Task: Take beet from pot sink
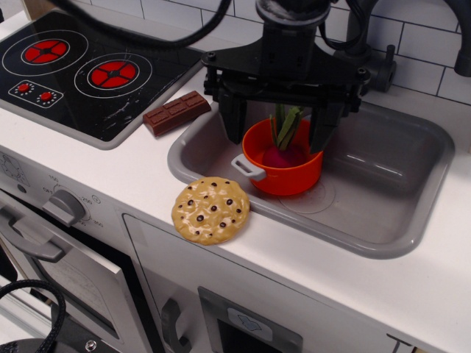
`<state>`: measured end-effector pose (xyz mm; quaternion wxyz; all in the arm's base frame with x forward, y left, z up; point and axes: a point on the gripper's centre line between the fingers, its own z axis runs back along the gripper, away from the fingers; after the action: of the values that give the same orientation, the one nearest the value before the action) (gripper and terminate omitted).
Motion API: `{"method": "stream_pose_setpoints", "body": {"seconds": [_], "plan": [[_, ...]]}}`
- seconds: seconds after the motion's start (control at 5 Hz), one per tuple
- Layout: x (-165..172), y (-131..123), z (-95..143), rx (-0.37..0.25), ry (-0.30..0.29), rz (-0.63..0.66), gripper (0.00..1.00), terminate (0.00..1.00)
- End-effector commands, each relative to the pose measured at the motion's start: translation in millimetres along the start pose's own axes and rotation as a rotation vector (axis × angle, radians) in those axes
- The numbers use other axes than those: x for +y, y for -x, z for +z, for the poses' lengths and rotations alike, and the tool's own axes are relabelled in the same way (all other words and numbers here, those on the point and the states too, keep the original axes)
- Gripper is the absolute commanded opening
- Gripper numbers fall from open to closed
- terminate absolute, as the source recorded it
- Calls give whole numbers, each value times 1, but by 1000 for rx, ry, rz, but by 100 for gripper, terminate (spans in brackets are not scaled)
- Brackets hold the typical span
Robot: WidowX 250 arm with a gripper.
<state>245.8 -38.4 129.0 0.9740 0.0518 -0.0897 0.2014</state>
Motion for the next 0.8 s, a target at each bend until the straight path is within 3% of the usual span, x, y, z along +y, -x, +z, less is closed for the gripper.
{"method": "stream_pose_setpoints", "body": {"seconds": [0.0,0.4,0.6], "plan": [[0,0,0,0,0,0,100,0],[-6,-32,-21,-60,67,96,100,0],[-9,-58,-36,-138,77,176,100,0]]}}
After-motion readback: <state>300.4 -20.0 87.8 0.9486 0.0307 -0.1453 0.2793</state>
